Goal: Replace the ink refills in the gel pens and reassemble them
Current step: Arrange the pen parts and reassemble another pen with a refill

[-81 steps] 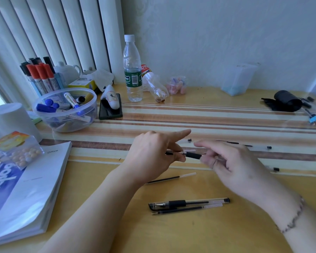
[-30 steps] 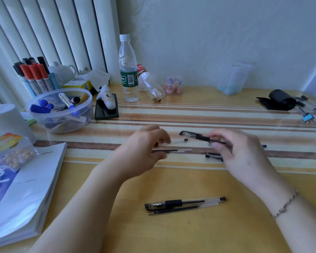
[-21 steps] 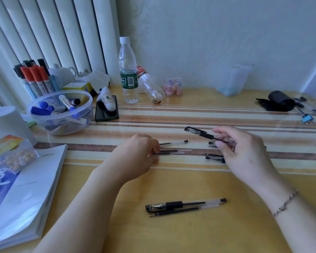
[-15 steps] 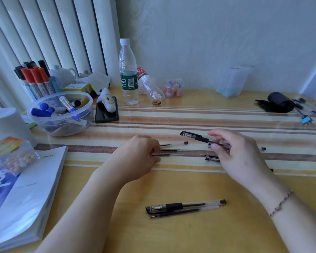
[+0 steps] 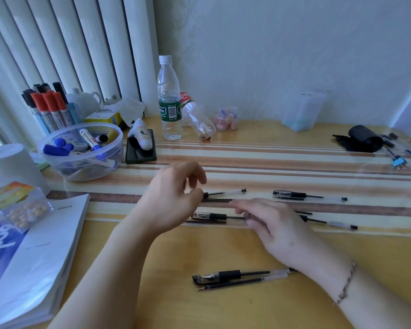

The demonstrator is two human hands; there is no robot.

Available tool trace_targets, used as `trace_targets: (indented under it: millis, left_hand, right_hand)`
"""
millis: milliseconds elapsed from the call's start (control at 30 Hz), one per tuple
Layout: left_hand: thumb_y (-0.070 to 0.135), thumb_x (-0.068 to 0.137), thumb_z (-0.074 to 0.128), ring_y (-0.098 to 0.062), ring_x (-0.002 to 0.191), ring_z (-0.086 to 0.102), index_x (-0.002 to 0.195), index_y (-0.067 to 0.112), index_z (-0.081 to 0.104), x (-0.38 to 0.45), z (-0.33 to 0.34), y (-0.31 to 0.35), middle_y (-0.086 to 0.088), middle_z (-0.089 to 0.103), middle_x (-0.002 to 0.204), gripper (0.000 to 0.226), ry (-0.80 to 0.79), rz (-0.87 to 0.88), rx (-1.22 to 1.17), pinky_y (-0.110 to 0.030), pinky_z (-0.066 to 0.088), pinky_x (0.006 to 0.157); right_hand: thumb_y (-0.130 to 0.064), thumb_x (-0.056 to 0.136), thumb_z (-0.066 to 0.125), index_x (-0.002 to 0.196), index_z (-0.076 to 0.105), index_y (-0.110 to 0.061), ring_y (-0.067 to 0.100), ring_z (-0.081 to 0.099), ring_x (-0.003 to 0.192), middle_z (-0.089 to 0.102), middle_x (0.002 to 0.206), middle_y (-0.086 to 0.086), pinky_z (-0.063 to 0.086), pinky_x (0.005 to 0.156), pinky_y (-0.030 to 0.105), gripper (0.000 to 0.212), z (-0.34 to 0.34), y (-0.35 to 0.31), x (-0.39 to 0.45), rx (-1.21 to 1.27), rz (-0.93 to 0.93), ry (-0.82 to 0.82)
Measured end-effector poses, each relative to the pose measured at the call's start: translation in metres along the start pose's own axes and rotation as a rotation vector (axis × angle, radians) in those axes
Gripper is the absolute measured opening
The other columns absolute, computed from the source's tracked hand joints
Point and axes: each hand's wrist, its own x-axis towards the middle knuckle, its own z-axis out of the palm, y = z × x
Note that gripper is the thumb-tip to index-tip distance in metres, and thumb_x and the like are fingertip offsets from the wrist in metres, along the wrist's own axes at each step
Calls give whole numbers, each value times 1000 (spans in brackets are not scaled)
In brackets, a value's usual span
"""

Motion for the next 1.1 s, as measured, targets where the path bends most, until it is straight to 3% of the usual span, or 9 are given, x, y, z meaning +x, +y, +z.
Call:
trace_targets:
  millis: [167, 267, 333, 433, 500, 633, 867, 967, 1100]
  left_hand:
    - [44, 80, 65, -5, 100, 50, 112, 34, 62, -7, 19, -5, 18, 58, 106, 34, -392, 157, 236, -25, 45, 89]
    - [43, 83, 65, -3, 88, 52, 107, 36, 63, -8, 19, -2, 19, 57, 97, 25, -414, 135, 224, -26, 50, 82]
    - [39, 83, 66, -3, 81, 56, 98, 36, 63, -8, 17, -1, 19, 58, 89, 16, -435, 110, 202, -28, 53, 76]
    - [31, 82, 66, 0, 78, 56, 89, 33, 64, -8, 16, -1, 17, 59, 85, 7, -455, 107, 186, -22, 50, 71]
    - [30, 83, 64, 0, 77, 55, 88, 32, 64, -9, 16, 0, 17, 59, 85, 6, -463, 104, 178, -18, 48, 69]
    - [42, 87, 59, -5, 79, 56, 95, 35, 62, -10, 18, 3, 17, 58, 86, 12, -438, 76, 188, -32, 53, 75]
    - [53, 91, 49, -8, 117, 51, 131, 30, 49, -16, 40, 31, 13, 54, 129, 46, -122, 331, 274, -28, 48, 96]
    - [43, 92, 43, -17, 93, 62, 114, 24, 58, -19, 56, 42, 6, 64, 104, 32, -101, 458, 371, -28, 49, 74]
    - [36, 94, 38, -20, 66, 58, 96, 26, 56, -20, 56, 40, 7, 64, 81, 21, -116, 456, 316, -25, 33, 54]
  right_hand:
    - [-16, 92, 58, 123, 61, -31, -1, 60, 102, 60, 114, -22, 45, 88, 7, 35, -29, 5, -1, -13, 92, 133]
    - [-22, 82, 71, 87, 68, -35, 0, 59, 83, 66, 89, -19, 47, 68, 22, 14, -71, 27, -14, -94, 282, 298]
    - [-34, 77, 75, 75, 64, -40, 2, 55, 79, 62, 82, -20, 44, 62, 27, 13, -83, 41, -24, -174, 429, 145]
    - [-48, 74, 73, 77, 63, -44, 4, 55, 88, 60, 96, -28, 49, 71, 34, 12, -79, 50, -29, -193, 540, -34]
    - [-47, 75, 73, 78, 63, -42, 0, 55, 91, 59, 98, -28, 50, 77, 34, 12, -75, 50, -28, -146, 534, -33]
    - [-39, 76, 76, 78, 65, -36, 1, 56, 93, 60, 91, -22, 49, 81, 33, 11, -72, 48, -27, -167, 518, -73]
    - [-40, 91, 54, 96, 57, -37, -1, 53, 91, 55, 94, -23, 47, 80, 24, 7, -60, 14, -27, -201, 275, -52]
    - [-37, 95, 47, 99, 56, -37, -1, 59, 84, 62, 90, -22, 51, 69, 25, 10, -40, -10, -20, -85, 147, -20]
    - [-42, 93, 39, 102, 61, -35, 1, 61, 85, 66, 91, -22, 51, 69, 25, 24, -33, -12, -18, -59, 98, 33]
